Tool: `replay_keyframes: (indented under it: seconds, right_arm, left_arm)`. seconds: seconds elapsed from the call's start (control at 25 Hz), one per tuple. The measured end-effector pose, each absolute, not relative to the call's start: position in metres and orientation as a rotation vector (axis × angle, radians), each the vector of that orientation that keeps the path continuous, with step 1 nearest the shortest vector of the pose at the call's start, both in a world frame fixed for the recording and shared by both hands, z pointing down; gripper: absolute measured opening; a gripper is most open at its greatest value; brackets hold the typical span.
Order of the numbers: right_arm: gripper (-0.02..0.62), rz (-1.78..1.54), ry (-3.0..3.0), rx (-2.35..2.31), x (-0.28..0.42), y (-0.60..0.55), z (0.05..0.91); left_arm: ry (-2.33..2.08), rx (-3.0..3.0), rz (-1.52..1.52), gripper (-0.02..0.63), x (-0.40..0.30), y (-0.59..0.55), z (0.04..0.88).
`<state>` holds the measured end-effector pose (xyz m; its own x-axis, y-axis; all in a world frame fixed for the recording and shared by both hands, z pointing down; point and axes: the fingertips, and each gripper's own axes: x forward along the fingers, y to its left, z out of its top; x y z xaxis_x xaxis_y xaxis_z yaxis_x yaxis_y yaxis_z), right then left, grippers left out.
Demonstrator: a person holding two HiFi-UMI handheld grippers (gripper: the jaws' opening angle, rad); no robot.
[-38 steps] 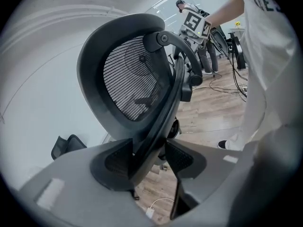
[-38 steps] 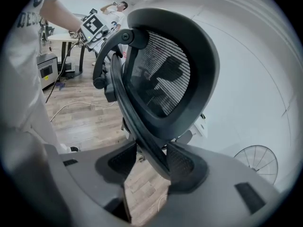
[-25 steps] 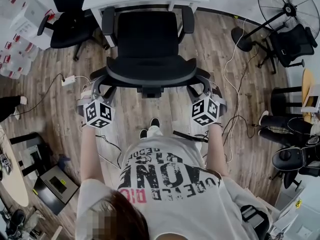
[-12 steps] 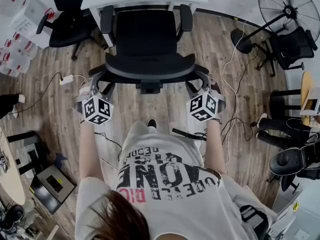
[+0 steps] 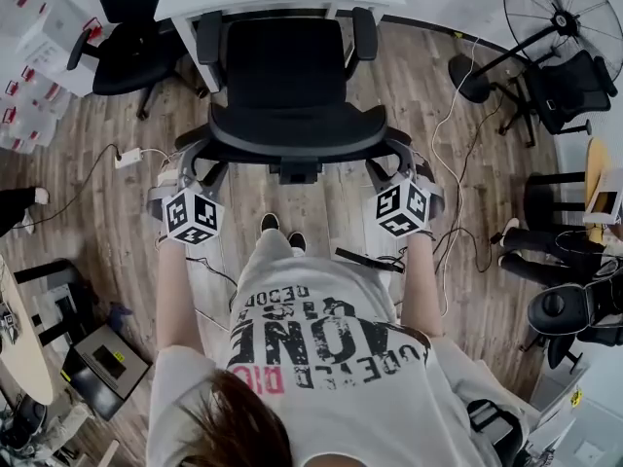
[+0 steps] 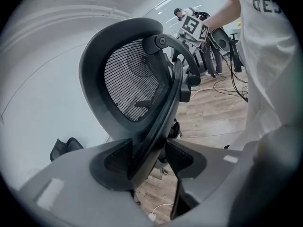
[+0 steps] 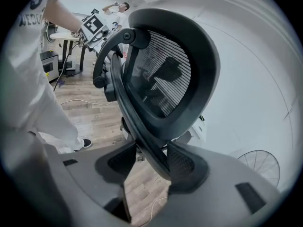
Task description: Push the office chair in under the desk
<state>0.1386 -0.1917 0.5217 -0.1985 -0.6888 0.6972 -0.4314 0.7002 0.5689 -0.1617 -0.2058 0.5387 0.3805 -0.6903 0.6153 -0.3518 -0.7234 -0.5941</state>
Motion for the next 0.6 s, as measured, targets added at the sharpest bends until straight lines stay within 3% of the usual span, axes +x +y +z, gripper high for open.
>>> replay_keyframes:
  seconds: [0.6]
  right_arm:
    - [0.192,-0.330,-1.844,0.871,0.1396,-0.1876,0.5241]
  left_arm:
    - [0.885,-2.295,-1.361,0.215,-0.1589,-0.2032,0.5382]
